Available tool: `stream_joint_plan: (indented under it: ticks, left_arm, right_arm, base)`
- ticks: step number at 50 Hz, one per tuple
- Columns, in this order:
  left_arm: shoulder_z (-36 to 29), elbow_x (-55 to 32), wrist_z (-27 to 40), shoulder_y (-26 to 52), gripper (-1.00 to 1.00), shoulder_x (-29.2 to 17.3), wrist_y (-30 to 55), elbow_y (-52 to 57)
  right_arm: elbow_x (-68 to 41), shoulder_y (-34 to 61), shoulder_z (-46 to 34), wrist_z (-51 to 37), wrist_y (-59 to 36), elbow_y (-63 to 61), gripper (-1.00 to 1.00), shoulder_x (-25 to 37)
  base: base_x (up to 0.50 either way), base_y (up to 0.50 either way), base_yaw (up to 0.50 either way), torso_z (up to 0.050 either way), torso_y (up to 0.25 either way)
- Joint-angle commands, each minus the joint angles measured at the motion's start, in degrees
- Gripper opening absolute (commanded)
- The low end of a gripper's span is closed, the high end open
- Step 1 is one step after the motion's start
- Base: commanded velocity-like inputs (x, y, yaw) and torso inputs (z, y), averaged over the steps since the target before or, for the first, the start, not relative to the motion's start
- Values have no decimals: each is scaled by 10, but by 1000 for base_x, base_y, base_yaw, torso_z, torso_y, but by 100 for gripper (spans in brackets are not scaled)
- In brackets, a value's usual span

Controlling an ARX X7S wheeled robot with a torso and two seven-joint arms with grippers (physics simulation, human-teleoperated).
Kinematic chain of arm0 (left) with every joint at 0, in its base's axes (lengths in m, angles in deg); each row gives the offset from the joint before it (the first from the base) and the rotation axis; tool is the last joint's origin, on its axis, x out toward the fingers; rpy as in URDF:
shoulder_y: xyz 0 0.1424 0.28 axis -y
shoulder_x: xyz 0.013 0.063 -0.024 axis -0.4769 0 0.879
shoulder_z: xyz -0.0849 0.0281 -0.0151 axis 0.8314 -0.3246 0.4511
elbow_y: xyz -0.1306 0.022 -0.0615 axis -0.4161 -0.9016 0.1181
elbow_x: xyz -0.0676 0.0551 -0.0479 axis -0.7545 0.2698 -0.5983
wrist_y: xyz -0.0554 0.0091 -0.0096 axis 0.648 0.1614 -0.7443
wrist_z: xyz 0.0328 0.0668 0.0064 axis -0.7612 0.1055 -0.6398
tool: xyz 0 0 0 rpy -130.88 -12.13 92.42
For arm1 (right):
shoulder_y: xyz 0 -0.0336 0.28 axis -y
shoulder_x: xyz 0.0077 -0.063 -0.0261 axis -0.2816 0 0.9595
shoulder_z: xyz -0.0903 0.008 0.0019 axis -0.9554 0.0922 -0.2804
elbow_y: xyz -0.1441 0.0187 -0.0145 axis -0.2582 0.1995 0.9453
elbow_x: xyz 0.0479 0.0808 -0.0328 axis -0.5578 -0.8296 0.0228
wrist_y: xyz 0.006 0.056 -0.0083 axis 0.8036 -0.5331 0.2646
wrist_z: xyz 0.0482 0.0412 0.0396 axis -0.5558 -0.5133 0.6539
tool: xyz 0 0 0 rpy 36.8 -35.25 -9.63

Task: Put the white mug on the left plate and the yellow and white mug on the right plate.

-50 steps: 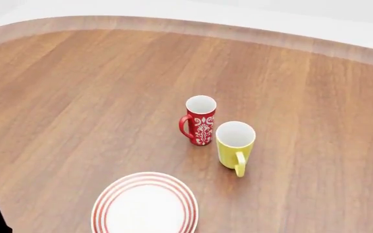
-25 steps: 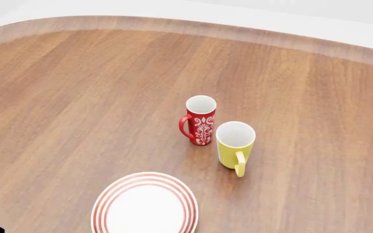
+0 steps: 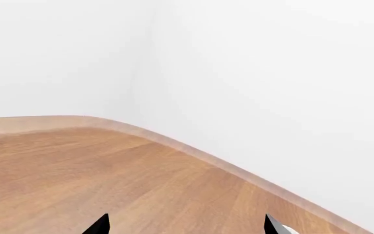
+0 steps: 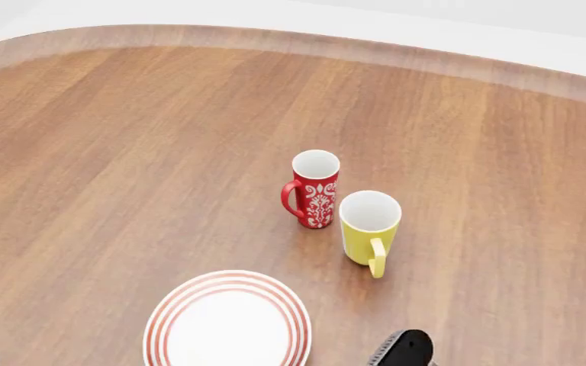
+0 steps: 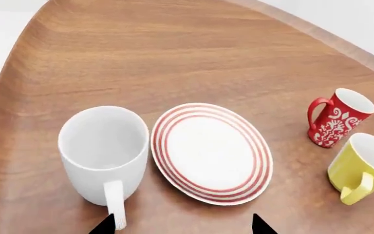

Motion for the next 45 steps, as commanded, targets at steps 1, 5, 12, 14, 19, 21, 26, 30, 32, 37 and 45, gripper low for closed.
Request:
stream_joint_plan:
  ticks: [1,5,12,14,19,21,26,30,32,37,45]
  left_arm:
    - [-10,6,1,2,100,2,-4,-5]
    - [-14,8,3,2,100,3,-4,-5]
    - [-21,16,8,2,100,3,-5,-3]
    - [-22,17,9,2,100,3,-5,-3]
    - [-23,16,9,2,100,1,-5,-4]
    - [-23,15,10,2,100,1,-6,-3]
    - [-26,18,10,0,100,1,-8,-1]
    - [-29,19,10,0,100,1,-10,-4]
    - [-27,17,10,-2,100,-1,-10,-1]
    - [-22,10,12,-5,100,-3,-10,2]
    - [-21,2,13,-6,100,-4,-12,1]
  right_arm:
    - [12,25,-45,34,4,14,100,0]
    - [9,21,-46,38,0,6,100,10]
    - [18,57,-70,60,-9,41,100,-5]
    - [19,73,-77,68,-12,55,100,-13]
    - [28,93,-92,81,-5,90,100,-30]
    - [33,100,-100,86,-1,107,100,-36]
    - [39,124,-111,100,6,147,100,-54]
    - [43,138,-118,107,12,172,100,-68]
    - [45,143,-122,110,14,179,100,-73]
    - [49,142,-134,117,22,178,100,-74]
    - [58,129,-165,138,32,156,100,-63]
  base:
    - [0,0,0,0,0]
    - [0,0,0,0,0]
    - [0,0,0,0,0]
    - [0,0,0,0,0]
    - [0,0,0,0,0]
    - [0,0,0,0,0]
    - [0,0,0,0,0]
    - [0,0,0,0,0]
    - [0,0,0,0,0]
    - [0,0,0,0,0]
    - [0,0,0,0,0]
